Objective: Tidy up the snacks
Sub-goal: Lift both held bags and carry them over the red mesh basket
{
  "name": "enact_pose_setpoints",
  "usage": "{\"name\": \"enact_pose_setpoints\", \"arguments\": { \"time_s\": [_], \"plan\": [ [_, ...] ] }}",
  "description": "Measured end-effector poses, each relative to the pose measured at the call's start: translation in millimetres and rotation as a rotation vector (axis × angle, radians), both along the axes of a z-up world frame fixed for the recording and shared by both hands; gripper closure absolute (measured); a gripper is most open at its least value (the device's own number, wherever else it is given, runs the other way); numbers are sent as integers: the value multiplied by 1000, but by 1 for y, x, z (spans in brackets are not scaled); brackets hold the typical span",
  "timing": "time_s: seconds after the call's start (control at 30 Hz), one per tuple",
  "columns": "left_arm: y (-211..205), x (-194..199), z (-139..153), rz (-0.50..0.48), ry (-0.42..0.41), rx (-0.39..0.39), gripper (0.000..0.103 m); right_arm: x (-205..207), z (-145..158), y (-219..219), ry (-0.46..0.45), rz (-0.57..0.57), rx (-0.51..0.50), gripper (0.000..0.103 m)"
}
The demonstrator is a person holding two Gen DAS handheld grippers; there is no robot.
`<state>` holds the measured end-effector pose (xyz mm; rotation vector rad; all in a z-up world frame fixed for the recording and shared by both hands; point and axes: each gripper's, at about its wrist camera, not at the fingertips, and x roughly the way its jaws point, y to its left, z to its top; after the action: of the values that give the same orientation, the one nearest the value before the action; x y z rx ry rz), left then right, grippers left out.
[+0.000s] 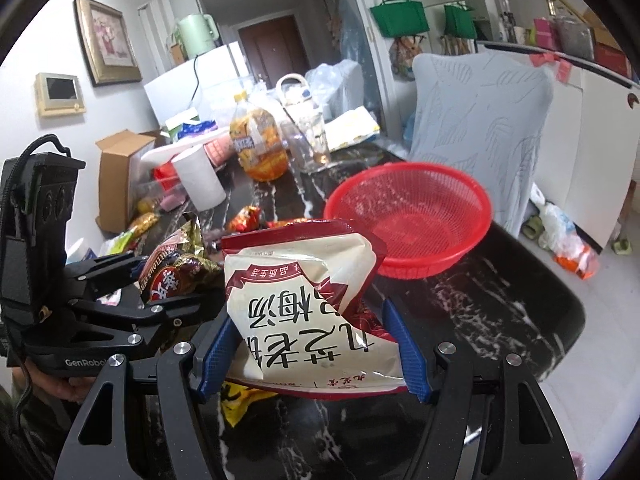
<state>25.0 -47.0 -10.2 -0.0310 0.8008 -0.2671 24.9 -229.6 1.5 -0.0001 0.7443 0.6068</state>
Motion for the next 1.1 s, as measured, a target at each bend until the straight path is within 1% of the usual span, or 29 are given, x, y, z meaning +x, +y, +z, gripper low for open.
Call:
{"name": "enact_pose_setpoints", "arguments": {
  "time_s": [0.13,0.27,0.5,0.67,0.77,0.93,1.1],
  "plan": [
    [-7,0,15,-13,-38,-5,39,-3,16,-6,-52,-11,-25,33],
    [-17,3,27,-44,-68,-6,39,-3,29,-16,-71,-28,-22,33],
    [-27,16,40,-64,-120,-20,39,3,47,-29,-124,-53,-29,33],
    [-29,29,47,-59,-143,-45,39,16,58,-33,-152,-68,-40,33],
    [-29,40,51,-54,-159,-42,39,24,64,-33,-179,-71,-55,33],
    [-29,61,57,-49,-179,-54,39,40,72,-31,-198,-79,-59,33],
    [-32,86,63,-10,-193,-77,39,59,81,-31,-229,-81,-61,33]
  ]
}}
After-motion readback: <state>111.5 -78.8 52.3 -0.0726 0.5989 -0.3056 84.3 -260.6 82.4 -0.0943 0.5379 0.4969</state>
